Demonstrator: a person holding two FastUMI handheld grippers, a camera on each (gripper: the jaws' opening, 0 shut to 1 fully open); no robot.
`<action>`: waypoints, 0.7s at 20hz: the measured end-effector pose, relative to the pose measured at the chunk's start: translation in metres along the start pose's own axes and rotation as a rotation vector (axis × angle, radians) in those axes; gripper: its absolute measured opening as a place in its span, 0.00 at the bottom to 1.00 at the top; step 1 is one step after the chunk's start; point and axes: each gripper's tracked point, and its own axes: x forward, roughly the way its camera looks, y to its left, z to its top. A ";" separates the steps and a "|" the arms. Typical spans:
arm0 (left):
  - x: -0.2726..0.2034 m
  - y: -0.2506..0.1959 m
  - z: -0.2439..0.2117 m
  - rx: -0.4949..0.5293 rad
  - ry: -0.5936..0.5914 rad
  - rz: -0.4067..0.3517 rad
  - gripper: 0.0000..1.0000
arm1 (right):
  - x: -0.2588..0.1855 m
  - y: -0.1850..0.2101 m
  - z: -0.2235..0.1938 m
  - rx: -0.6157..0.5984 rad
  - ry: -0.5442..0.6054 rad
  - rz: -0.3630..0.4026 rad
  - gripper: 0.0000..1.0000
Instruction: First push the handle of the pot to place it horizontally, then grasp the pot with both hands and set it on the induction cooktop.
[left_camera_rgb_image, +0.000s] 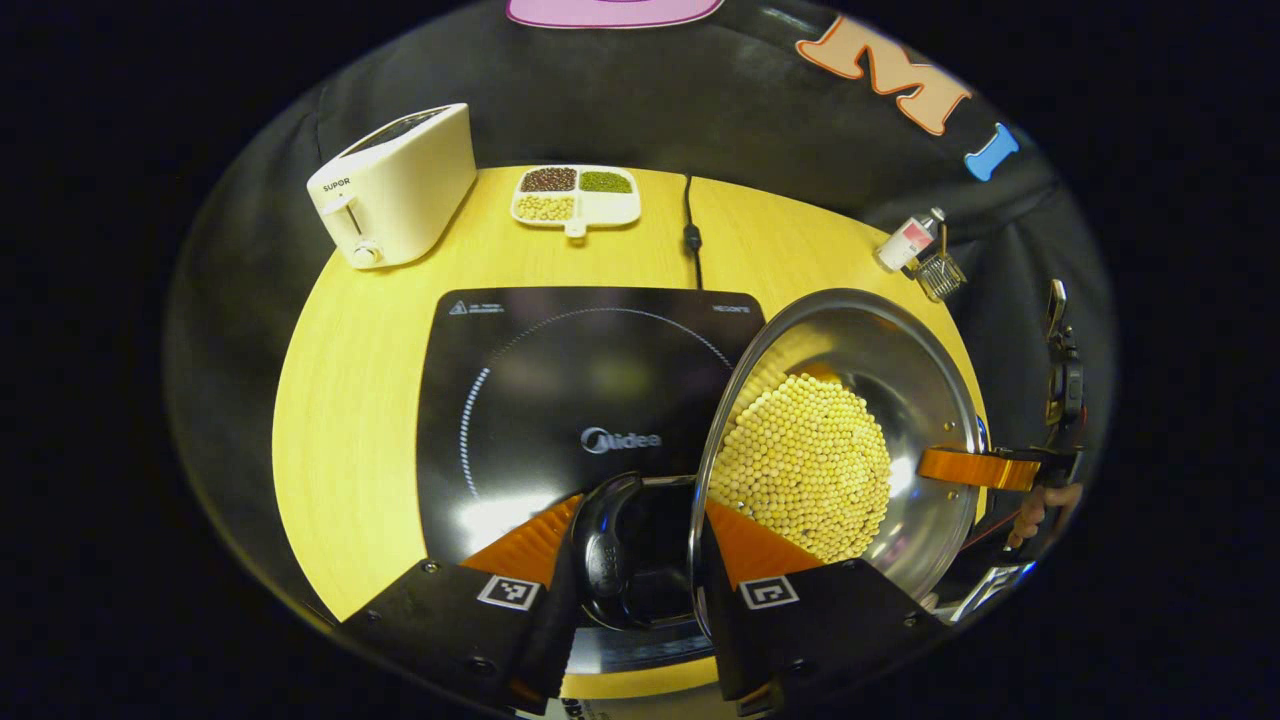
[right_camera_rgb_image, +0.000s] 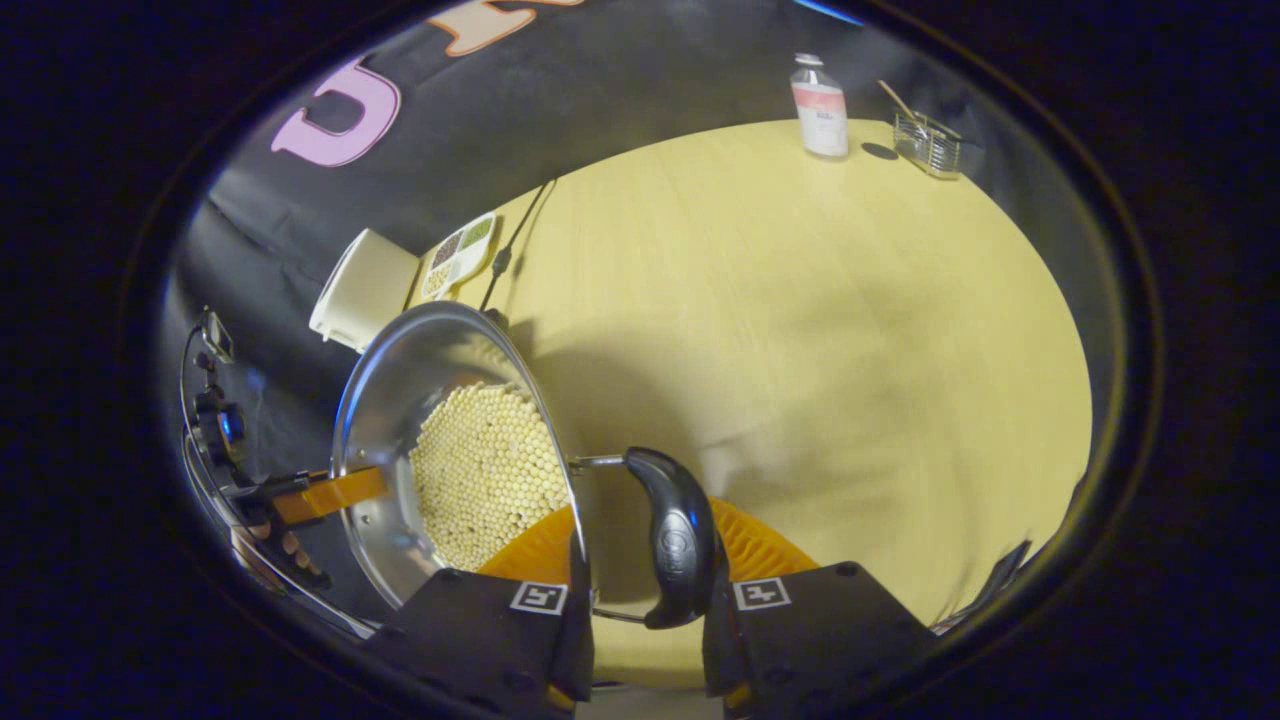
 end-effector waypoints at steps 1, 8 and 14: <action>0.003 0.011 0.002 0.009 -0.003 -0.010 0.58 | 0.002 0.010 -0.002 0.007 -0.009 -0.016 0.45; 0.006 0.056 0.024 0.066 -0.025 -0.049 0.58 | 0.007 0.054 -0.002 0.043 -0.028 -0.075 0.45; 0.001 0.097 0.039 0.085 -0.054 -0.017 0.58 | 0.025 0.092 0.002 0.045 -0.015 -0.063 0.38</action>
